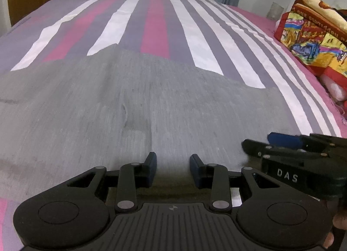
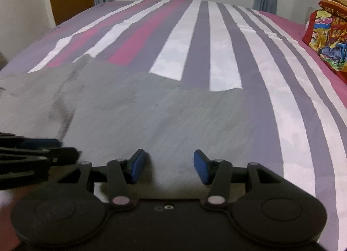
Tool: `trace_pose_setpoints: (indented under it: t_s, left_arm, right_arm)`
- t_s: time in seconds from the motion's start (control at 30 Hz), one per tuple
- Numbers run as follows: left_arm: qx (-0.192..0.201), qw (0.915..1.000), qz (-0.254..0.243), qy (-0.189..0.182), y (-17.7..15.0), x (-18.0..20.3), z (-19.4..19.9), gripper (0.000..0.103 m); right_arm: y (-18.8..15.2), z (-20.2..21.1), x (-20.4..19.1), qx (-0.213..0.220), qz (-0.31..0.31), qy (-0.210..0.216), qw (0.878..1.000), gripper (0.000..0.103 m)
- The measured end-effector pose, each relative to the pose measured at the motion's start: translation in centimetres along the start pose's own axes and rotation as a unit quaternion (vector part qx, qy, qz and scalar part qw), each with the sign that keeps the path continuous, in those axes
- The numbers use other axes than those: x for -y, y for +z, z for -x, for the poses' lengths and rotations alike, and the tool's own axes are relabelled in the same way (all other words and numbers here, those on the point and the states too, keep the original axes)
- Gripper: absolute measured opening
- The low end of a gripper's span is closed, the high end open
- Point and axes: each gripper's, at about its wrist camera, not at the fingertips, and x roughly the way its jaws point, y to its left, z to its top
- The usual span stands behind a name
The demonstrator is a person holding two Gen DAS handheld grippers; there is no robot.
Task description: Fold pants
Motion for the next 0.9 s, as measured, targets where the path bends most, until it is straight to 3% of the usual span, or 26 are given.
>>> trace_pose_setpoints:
  t_s: [0.2,0.3,0.4,0.43,0.5,0.57,0.73,0.9]
  left_arm:
    - [0.010,0.9997,0.020,0.003,-0.1,-0.2,1.7,0.035]
    - [0.015,0.9996,0.026,-0.001,-0.2,-0.6,2.5,0.035]
    - [0.027,0.9991,0.015,0.028,-0.2,-0.7,3.7,0.036]
    - [0.029,0.9991,0.017,0.027,-0.2,-1.0,4.0,0.037]
    - [0.030,0.9988,0.025,0.031,-0.2,-1.5,4.3,0.050]
    - [0.034,0.9979,0.037,0.040,-0.2,-2.2,4.5,0.056]
    - [0.025,0.9969,0.048,0.057,-0.7,-3.7,4.4,0.056]
    - [0.017,0.9941,0.088,0.061,-1.6,-6.2,4.6,0.056]
  right_arm:
    - [0.7,1.1,-2.1,0.005,0.001,0.030,1.000,0.048]
    - [0.2,0.0,-2.7,-0.020,0.012,0.032,0.999,0.048]
    - [0.0,0.3,-2.9,-0.013,0.020,0.025,0.999,0.049]
    - [0.0,0.5,-2.9,-0.012,0.014,0.027,0.999,0.049]
    - [0.1,0.9,-2.9,-0.006,-0.002,0.040,0.999,0.049]
    - [0.0,1.3,-3.3,0.003,-0.006,0.046,0.999,0.049]
    - [-0.9,0.6,-4.6,-0.003,0.026,0.039,0.999,0.050]
    - [-0.3,1.4,-4.4,0.002,-0.002,0.061,0.998,0.050]
